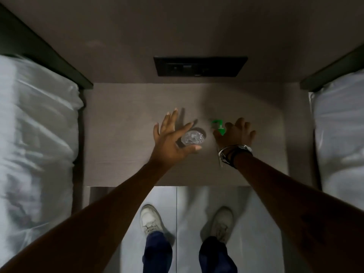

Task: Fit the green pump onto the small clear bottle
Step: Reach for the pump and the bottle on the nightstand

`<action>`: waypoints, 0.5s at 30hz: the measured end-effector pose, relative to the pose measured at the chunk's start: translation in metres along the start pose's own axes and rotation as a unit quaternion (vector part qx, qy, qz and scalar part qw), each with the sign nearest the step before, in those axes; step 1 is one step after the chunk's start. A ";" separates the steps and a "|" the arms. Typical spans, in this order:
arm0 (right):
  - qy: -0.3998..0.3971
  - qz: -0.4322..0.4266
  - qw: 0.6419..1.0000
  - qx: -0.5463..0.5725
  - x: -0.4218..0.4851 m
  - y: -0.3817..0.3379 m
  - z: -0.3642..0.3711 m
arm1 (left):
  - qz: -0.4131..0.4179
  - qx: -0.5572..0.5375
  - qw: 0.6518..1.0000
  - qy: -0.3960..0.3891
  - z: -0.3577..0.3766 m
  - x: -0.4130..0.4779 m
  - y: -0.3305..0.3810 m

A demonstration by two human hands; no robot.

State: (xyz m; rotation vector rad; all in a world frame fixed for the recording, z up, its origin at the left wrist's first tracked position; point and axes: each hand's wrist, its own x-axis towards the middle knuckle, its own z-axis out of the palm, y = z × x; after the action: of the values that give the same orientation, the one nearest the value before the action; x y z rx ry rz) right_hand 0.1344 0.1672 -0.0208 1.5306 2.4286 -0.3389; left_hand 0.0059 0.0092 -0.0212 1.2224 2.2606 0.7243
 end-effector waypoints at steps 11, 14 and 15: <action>-0.033 0.062 0.997 -0.032 0.030 -0.001 0.024 | 0.046 0.019 0.997 0.057 0.020 -0.002 -0.018; -0.056 0.075 0.995 -0.020 0.033 -0.002 0.023 | 0.045 0.036 0.996 0.062 0.021 -0.002 -0.019; -0.069 0.078 0.994 -0.014 0.034 -0.003 0.023 | 0.046 0.038 0.996 0.063 0.022 -0.002 -0.019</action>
State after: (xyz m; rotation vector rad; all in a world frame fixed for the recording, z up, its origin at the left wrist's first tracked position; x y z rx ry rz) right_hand 0.1198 0.1875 -0.0533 1.6167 2.1857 -0.3651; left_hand 0.0086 0.0040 -0.0493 1.3607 2.3653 0.7745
